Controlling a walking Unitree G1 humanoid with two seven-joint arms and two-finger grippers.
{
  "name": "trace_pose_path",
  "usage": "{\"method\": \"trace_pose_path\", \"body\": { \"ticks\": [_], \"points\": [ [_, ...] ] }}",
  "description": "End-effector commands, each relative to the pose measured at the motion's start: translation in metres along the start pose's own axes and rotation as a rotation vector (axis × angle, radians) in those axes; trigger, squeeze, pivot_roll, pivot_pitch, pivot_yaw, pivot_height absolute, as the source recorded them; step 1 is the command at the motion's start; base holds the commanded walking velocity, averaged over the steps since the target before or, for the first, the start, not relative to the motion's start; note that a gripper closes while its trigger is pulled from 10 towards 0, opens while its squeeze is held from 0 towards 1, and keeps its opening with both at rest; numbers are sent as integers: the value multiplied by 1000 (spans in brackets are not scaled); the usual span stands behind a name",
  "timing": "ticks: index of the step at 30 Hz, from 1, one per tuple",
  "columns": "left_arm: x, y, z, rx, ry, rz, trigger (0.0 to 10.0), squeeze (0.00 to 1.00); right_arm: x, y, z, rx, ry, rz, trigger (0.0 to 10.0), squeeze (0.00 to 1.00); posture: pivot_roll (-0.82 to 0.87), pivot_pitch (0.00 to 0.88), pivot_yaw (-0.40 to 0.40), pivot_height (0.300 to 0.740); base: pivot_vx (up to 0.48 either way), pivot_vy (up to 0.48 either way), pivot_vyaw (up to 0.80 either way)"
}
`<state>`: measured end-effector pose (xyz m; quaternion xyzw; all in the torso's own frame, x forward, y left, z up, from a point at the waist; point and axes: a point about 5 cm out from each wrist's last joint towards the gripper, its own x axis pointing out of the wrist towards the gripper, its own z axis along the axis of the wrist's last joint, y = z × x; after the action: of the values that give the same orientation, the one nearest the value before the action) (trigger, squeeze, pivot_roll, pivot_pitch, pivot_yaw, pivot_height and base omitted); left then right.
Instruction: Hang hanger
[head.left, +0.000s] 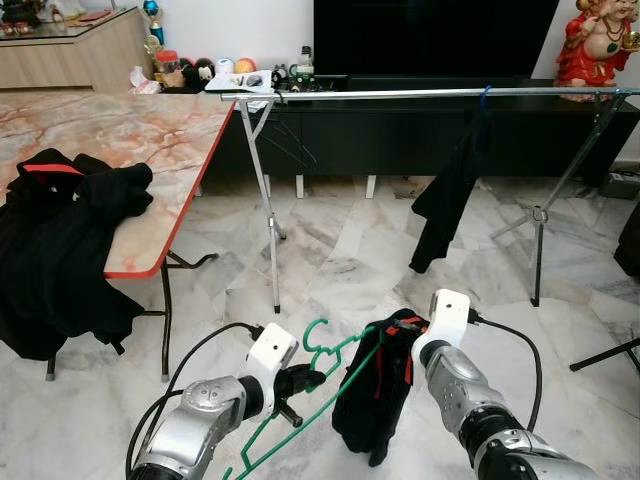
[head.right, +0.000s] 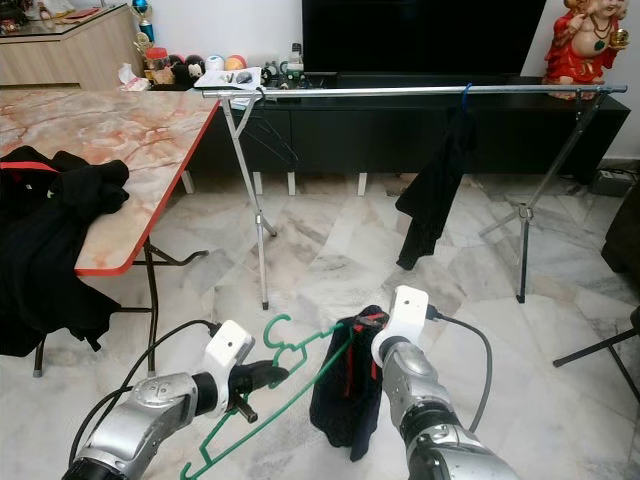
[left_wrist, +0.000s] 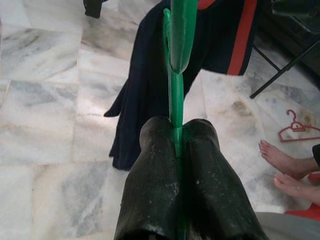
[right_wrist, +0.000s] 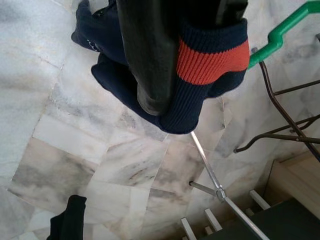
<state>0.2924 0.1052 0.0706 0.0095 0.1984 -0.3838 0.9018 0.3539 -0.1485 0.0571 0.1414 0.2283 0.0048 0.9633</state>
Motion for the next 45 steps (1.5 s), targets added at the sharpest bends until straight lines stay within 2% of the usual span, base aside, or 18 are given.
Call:
{"method": "trace_pose_path", "body": {
  "ticks": [1, 5, 7, 9, 13, 17, 18, 20, 21, 24, 25, 28, 31, 33, 35, 38, 42, 45],
  "points": [
    [0, 1, 11, 11, -48, -1, 10000, 0, 0, 0, -3, -13, 15, 3, 10000, 0, 170, 40, -4, 740, 0, 0, 0],
    [1, -3, 10, 13, -47, -36, 10000, 0, 0, 11, -5, -92, 27, 119, 10000, 0, 169, 41, -1, 740, 0, 0, 0],
    [1, -5, 10, 14, -44, -54, 10000, 0, -1, 19, -5, -169, 31, 204, 10000, 0, 166, 42, 2, 740, 0, 0, 0],
    [1, -6, 9, 13, -44, -71, 10000, 0, -2, 22, -5, -213, 28, 240, 10000, 0, 166, 42, 2, 740, 0, 0, 0],
    [-1, -10, 9, 8, -41, -112, 10000, 0, -4, 22, -5, -391, 24, 302, 10000, 0, 163, 43, 4, 740, 0, 0, 0],
    [-1, -11, 9, 10, -39, -128, 10000, 0, -5, 23, 2, -485, 3, 357, 10000, 0, 162, 43, 5, 740, 0, 0, 0],
    [-2, -11, 8, 12, -34, -134, 10000, 0, -7, 23, 7, -559, -24, 382, 10000, 0, 159, 44, 6, 740, 0, 0, 0],
    [-2, -11, 8, 12, -33, -135, 10000, 0, -7, 23, 8, -576, -29, 388, 10000, 0, 159, 44, 6, 740, 0, 0, 0],
    [-2, -11, 8, 12, -30, -139, 10000, 0, -8, 21, 10, -633, -39, 391, 10000, 0, 159, 44, 6, 740, 0, 0, 0],
    [-2, -11, 7, 14, -26, -140, 10000, 0, -10, 19, 15, -713, -63, 401, 10000, 0, 156, 44, 8, 740, 0, 0, 0],
    [-3, -10, 7, 14, -24, -142, 10000, 0, -10, 12, 22, -807, -104, 339, 10000, 0, 156, 44, 8, 740, 0, 0, 0],
    [-5, -9, 6, 17, -21, -145, 10000, 0, -10, -4, 32, -963, -123, 227, 10000, 0, 157, 44, 9, 740, 0, 0, 0],
    [-6, -8, 5, 20, -17, -145, 10000, 0, -9, -18, 35, -916, -90, 116, 10000, 0, 157, 44, 9, 740, 0, 0, 0],
    [-6, -8, 5, 22, -17, -145, 10000, 0, -9, -23, 35, -902, -79, 75, 10000, 0, 157, 44, 9, 740, 0, 0, 0],
    [-6, -9, 6, 27, -19, -154, 10000, 0, -9, -24, 34, -840, -94, 41, 10000, 0, 157, 44, 9, 740, 0, 0, 0],
    [-7, -10, 6, 31, -20, -171, 10000, 0, -9, -19, 35, -798, -137, 58, 10000, 0, 156, 41, 10, 740, 0, 0, 0],
    [-9, -13, 5, 39, -14, -205, 10000, 0, -10, -12, 39, -808, -214, 90, 10000, 0, 156, 41, 10, 740, 0, 0, 0],
    [-10, -16, 6, 41, -17, -240, 10000, 0, -12, -2, 43, -793, -259, 189, 10000, 0, 156, 41, 13, 740, 0, 0, 0]
  ]
}}
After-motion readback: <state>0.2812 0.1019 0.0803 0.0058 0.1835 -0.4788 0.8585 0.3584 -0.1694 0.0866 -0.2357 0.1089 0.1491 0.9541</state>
